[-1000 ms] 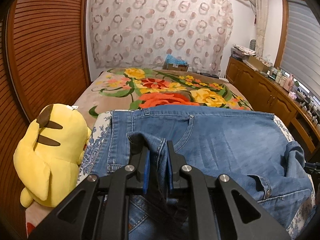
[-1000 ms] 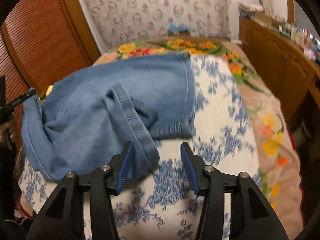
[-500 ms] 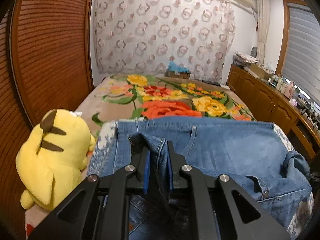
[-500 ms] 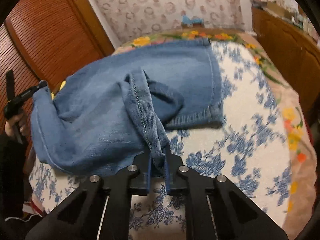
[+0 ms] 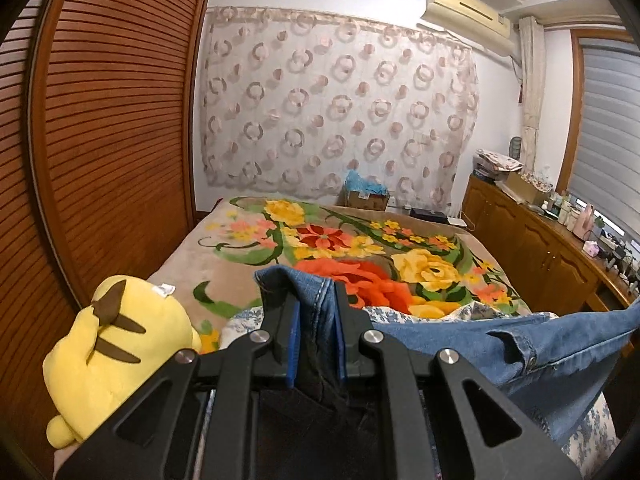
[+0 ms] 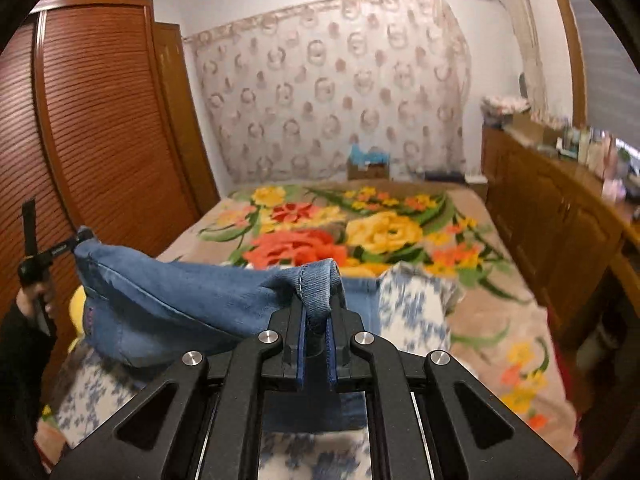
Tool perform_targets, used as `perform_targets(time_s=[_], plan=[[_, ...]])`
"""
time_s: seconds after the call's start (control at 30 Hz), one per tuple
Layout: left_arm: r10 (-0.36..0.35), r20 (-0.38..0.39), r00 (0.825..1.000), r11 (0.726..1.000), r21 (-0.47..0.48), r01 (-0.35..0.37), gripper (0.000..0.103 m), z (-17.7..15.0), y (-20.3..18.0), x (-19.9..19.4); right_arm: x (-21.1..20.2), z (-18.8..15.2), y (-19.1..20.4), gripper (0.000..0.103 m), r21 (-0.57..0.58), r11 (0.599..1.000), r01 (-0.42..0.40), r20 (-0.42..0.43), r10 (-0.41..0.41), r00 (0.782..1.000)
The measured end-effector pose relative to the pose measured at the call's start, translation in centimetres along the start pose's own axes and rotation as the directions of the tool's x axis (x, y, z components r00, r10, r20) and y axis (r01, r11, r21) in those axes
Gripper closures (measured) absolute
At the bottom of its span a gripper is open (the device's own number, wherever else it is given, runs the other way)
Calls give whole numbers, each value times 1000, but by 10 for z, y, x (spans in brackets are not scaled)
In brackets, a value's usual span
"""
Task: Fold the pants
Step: 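Lift the leg hem with the right tool and fold it over toward the waistband while the left tool holds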
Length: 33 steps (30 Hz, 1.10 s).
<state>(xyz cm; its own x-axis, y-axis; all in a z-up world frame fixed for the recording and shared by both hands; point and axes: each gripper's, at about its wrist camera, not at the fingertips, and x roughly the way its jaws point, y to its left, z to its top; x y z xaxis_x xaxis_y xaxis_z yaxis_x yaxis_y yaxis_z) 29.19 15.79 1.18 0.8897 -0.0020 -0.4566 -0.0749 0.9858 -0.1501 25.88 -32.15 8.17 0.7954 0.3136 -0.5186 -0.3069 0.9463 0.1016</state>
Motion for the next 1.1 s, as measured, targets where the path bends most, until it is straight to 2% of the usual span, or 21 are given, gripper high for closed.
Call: perform_targets(time_s=[0.13, 0.43, 0.83, 0.93, 1.0, 1.07, 1.1], plan=[[4, -38, 999, 1000, -11, -4, 91, 2, 4, 26, 39, 9, -3, 98, -16, 999, 39, -45, -40, 998], [32, -129, 991, 999, -8, -34, 91, -17, 9, 79, 117, 3, -17, 98, -23, 996, 88, -167, -91, 982], [51, -199, 979, 999, 21, -48, 85, -22, 8, 106, 185, -5, -32, 98, -31, 993, 114, -255, -118, 960], [59, -195, 979, 998, 40, -52, 78, -20, 7, 102, 195, -7, -34, 98, -29, 993, 119, -270, -122, 955], [66, -186, 980, 997, 50, -58, 58, -18, 9, 97, 198, -8, -36, 98, -25, 992, 122, -274, -124, 954], [37, -188, 982, 999, 37, -30, 50, -16, 12, 91, 200, -8, -36, 98, -19, 992, 121, -275, -122, 954], [25, -195, 980, 999, 32, -19, 42, -16, 13, 90, 200, -8, -35, 98, -18, 992, 123, -274, -123, 954]])
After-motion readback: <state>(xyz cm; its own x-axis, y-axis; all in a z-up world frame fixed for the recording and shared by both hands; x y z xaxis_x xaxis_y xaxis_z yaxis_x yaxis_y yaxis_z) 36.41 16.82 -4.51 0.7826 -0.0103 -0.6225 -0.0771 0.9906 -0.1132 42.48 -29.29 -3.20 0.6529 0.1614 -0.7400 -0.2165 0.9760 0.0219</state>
